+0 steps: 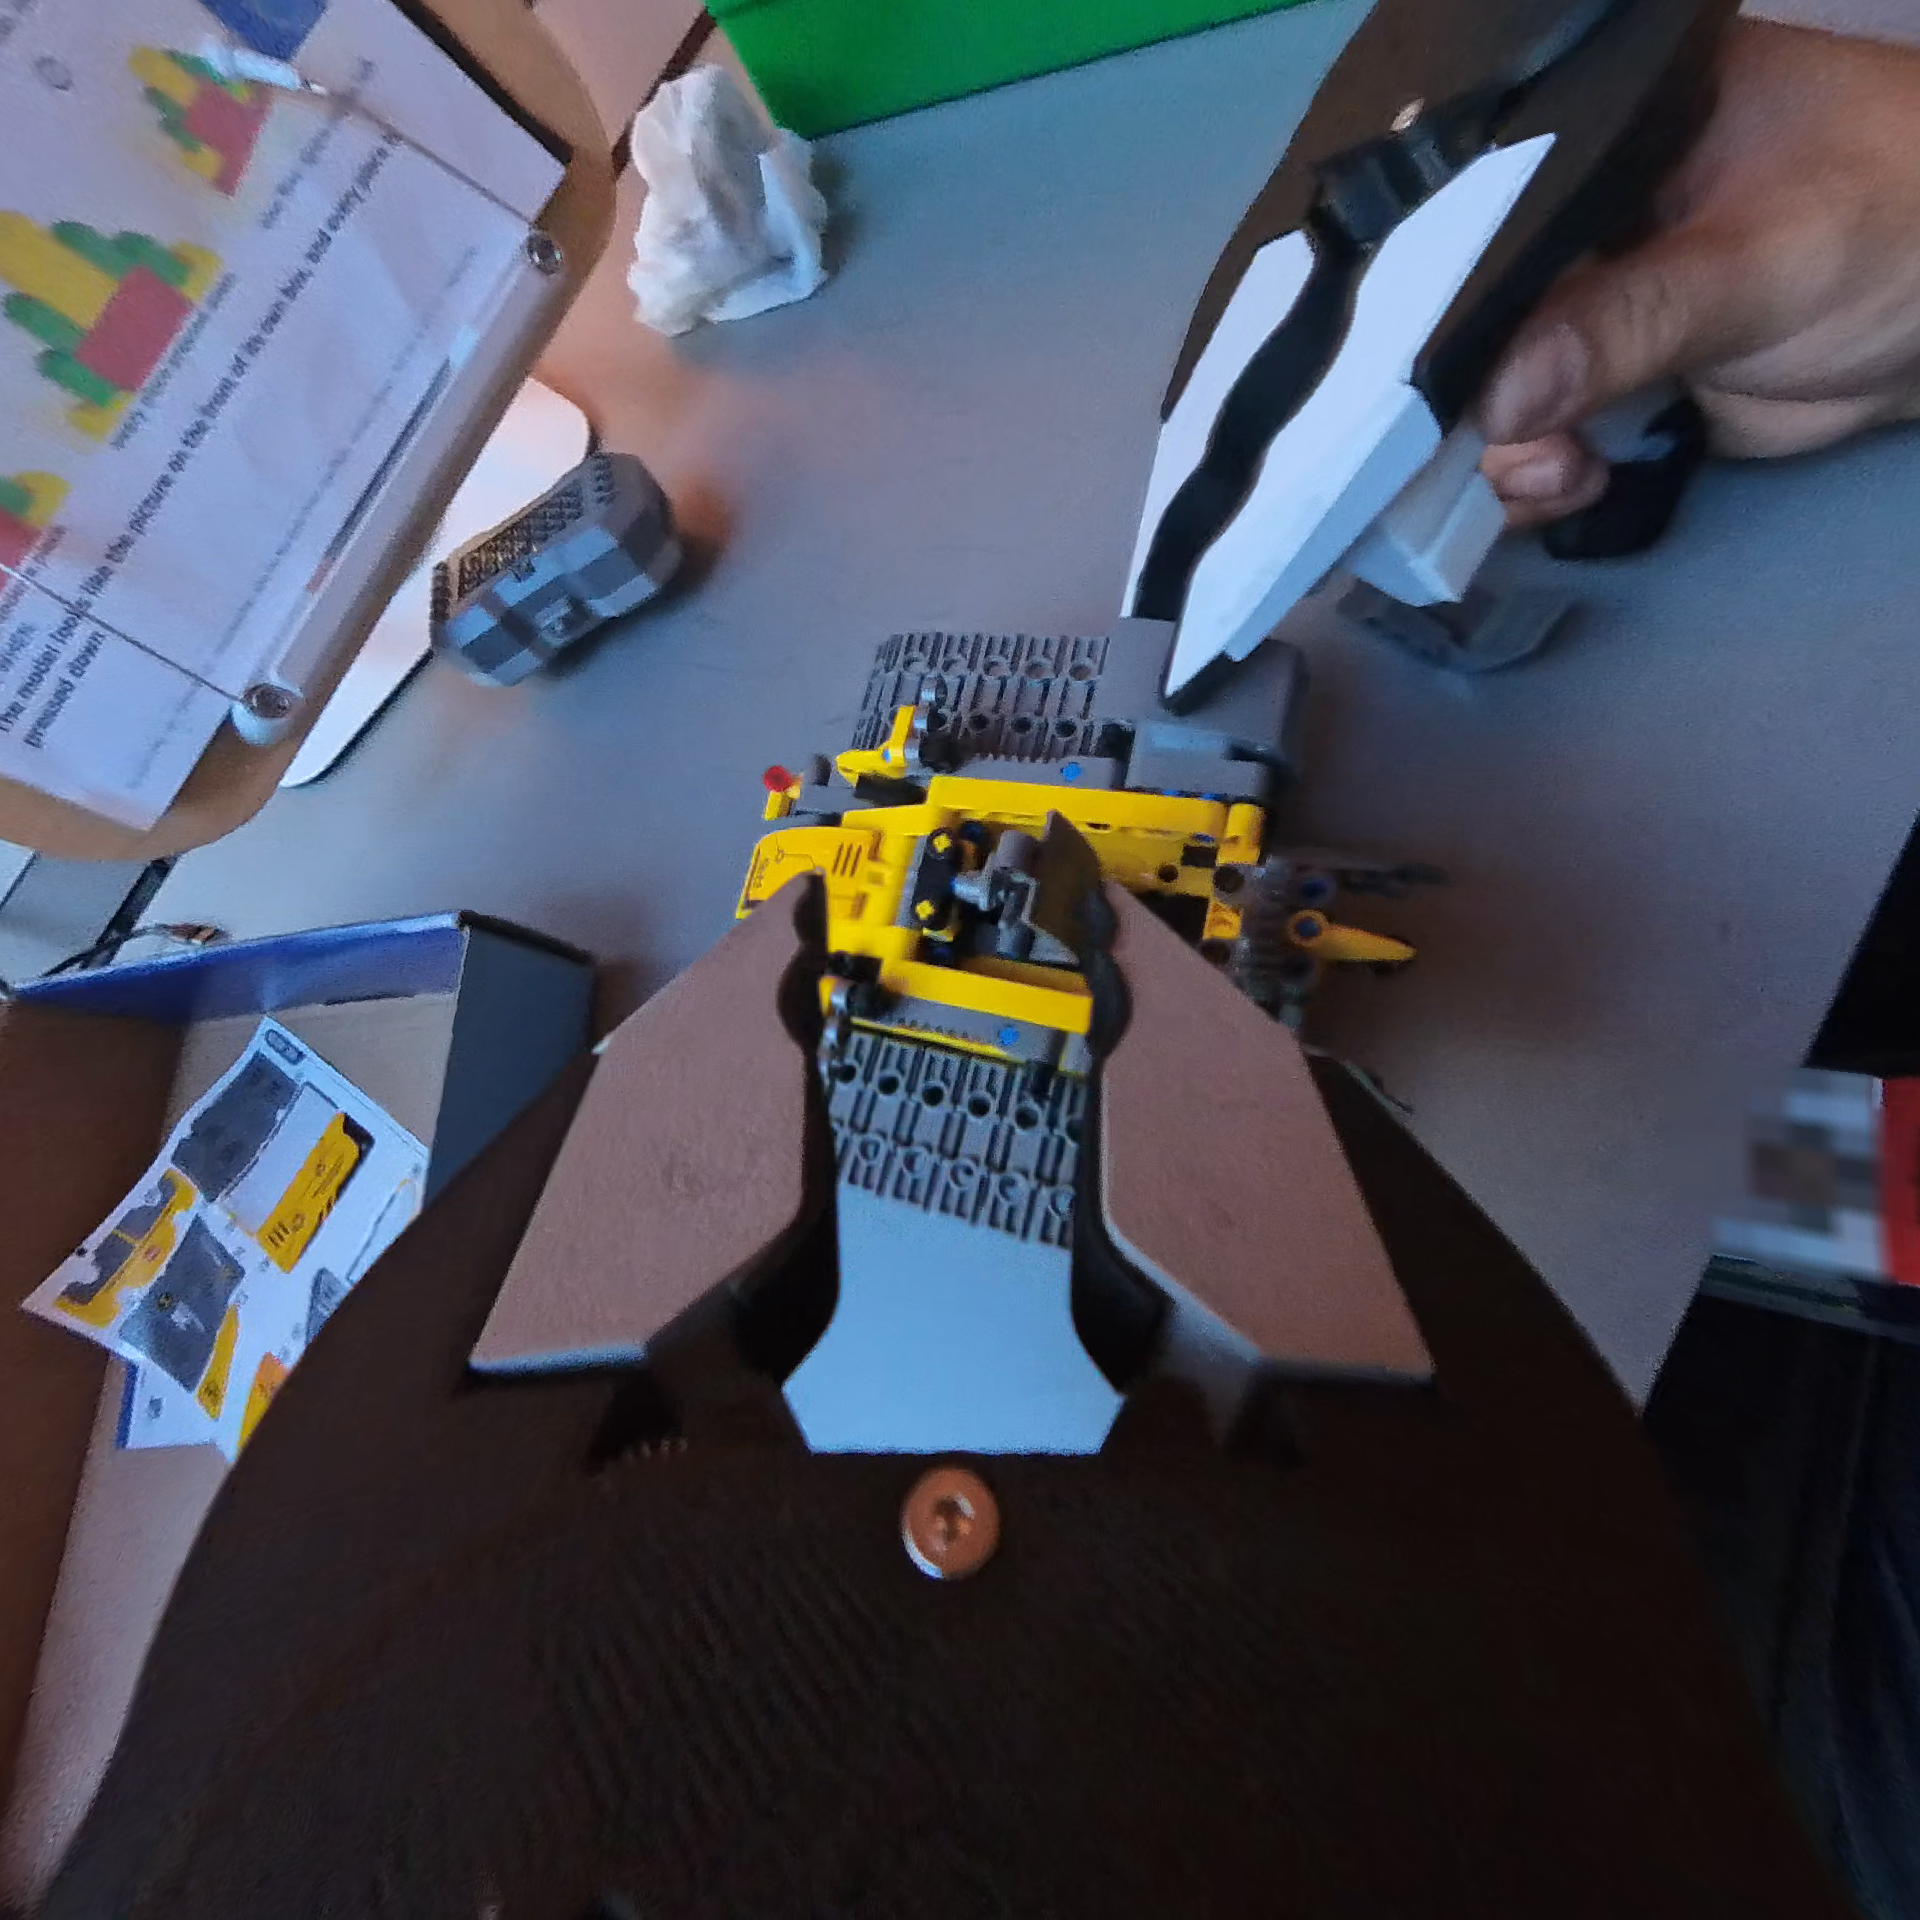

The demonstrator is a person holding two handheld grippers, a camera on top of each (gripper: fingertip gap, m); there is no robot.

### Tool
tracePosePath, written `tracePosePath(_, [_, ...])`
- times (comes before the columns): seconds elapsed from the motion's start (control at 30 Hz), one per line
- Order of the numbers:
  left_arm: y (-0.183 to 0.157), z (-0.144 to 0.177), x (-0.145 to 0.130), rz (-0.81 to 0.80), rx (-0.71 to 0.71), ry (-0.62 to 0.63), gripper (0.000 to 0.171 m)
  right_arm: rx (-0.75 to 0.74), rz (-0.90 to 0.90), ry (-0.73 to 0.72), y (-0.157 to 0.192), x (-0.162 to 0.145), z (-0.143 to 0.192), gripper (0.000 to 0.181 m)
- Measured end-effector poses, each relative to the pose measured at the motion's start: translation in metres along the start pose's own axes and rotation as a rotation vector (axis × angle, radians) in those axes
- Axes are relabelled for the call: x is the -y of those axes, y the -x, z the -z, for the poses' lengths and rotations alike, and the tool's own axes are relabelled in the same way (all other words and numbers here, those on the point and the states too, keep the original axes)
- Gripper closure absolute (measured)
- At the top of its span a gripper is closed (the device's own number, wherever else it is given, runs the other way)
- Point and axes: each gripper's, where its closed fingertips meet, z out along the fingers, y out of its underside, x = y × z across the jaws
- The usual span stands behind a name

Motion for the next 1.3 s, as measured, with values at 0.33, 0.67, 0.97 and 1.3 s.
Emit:
tracePosePath(0.33, [-0.044, -0.015, 0.004, -0.093, -0.152, 0.017, 0.125, 0.008, 0.017, 0.024, 0.003, -0.003, -0.003, 0.166])
tracePosePath(0.67, [-0.05, -0.005, 0.017, -0.067, -0.201, -0.069, 0.129, -0.007, 0.042, 0.021, 0.004, -0.003, -0.003, 0.158])
tracePosePath(0.97, [-0.057, -0.035, 0.0, -0.165, -0.122, 0.008, 0.126, -0.196, 0.244, -0.01, -0.001, 0.003, 0.0, 0.144])
tracePosePath(1.3, [-0.054, -0.026, 0.001, -0.043, -0.212, -0.001, 0.136, -0.298, 0.402, -0.009, -0.001, 0.003, 0.008, 0.148])
